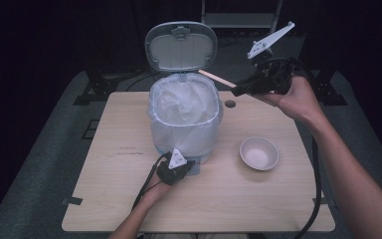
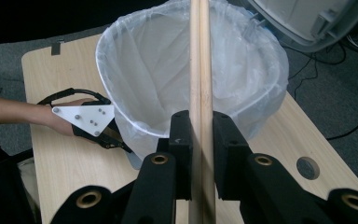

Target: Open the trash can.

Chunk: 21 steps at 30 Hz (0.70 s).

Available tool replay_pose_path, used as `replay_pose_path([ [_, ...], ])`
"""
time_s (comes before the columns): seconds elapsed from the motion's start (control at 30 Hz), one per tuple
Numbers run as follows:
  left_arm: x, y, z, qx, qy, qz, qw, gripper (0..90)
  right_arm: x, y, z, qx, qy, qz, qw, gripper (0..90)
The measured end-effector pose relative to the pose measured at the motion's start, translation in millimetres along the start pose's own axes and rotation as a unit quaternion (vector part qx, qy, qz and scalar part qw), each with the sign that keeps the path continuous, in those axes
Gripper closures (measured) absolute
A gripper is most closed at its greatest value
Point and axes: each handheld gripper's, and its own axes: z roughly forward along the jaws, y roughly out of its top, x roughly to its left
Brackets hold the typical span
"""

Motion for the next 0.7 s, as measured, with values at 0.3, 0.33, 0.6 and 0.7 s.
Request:
replay_pose_path([
  [0.3, 0.1, -0.1, 0.1, -0.001, 0.000, 0.000, 1.0000, 88.5, 2.9, 16.1, 13.7, 0.008, 0.009, -0.010, 0.9999, 78.6],
  [0.33, 0.1, -0.2, 0.1, -0.001, -0.001, 0.000, 1.0000, 88.5, 3.1, 17.9, 15.2, 0.008, 0.010, -0.010, 0.9999, 78.6],
  [0.6, 0.2, -0.3, 0.1, -0.001, -0.001, -0.001, 1.0000, 88.5, 4.0, 31.4, 26.5, 0.012, 0.018, -0.015, 0.9997, 78.6],
  [0.7, 0.2, -0.3, 0.1, -0.001, -0.001, -0.001, 1.0000, 88.5, 4.2, 37.0, 33.1, 0.015, 0.021, -0.019, 0.9995, 78.6],
])
